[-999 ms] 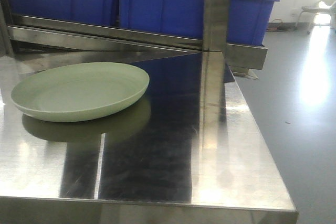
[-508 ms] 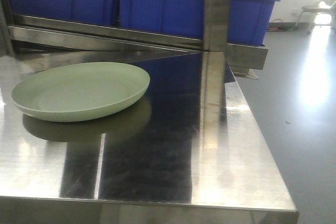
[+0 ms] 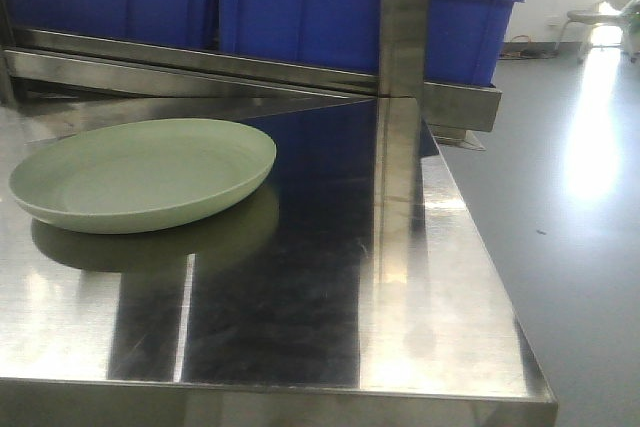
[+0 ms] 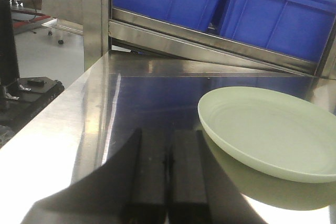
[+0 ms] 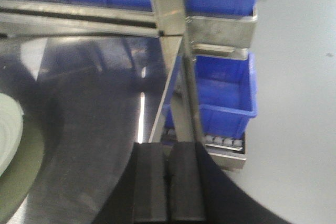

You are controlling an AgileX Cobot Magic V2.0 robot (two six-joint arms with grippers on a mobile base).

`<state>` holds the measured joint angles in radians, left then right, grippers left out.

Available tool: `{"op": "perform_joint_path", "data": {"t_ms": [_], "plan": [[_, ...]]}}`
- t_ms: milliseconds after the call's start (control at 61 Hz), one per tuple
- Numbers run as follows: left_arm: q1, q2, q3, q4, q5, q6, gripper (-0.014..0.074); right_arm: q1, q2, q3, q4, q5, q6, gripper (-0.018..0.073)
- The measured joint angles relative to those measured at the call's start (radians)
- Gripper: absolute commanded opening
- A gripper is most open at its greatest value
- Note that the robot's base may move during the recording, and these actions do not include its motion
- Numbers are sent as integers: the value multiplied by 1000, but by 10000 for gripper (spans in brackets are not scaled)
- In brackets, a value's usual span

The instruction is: Place green plate on second shelf with right arm

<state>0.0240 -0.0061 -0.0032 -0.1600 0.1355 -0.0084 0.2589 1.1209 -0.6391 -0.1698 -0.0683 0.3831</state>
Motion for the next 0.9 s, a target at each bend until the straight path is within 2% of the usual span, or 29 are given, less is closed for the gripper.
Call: {"op": "perform_joint_path", "data": {"t_ms": [229,278,393,459,639,901], "plan": [[0,0,0,0,0,0,125,99,169,-106,0,2,4,76],[0,0,0,0,0,0,125,123,192,-121,0,6,4,131],[0,0,0,0,0,0,125,186,255,-159,0,14,4,365],[0,0,0,0,0,0,125,218,289,-184,0,19,4,426],[0,0,0,0,0,0,125,280,402,-280,30,48,4,424],[0,0,0,0,0,0,125,324,548,-426,103,115,4,424]]}}
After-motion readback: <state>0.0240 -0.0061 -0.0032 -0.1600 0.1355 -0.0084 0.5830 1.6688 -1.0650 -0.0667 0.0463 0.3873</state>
